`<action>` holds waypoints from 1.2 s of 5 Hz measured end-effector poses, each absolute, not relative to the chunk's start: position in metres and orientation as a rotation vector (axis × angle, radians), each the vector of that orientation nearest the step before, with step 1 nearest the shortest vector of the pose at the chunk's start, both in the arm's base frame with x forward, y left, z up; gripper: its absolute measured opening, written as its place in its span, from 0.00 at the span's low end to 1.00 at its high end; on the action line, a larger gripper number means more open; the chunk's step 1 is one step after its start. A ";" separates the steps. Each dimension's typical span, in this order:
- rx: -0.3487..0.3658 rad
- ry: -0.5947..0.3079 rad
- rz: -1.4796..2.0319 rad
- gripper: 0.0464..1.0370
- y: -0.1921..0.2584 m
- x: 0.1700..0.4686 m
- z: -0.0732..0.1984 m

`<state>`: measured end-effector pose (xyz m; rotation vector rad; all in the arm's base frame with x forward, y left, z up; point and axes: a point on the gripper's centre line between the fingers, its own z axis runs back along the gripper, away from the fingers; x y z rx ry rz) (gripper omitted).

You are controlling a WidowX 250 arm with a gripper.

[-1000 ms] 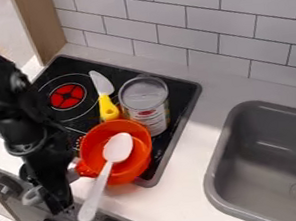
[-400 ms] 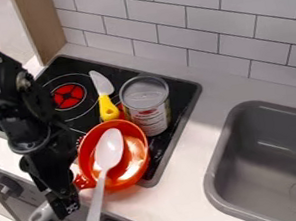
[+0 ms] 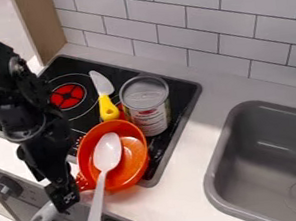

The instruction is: Move the orange pan from topside of the burner to the bottom side next to the burner

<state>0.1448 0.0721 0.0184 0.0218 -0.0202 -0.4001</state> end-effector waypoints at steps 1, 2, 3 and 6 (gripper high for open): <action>0.014 -0.011 -0.386 0.96 0.074 0.146 0.025; 0.009 0.010 -0.346 0.96 0.079 0.150 0.034; -0.028 0.027 -0.306 0.96 0.088 0.154 0.049; 0.012 -0.139 0.017 0.96 0.139 0.203 0.049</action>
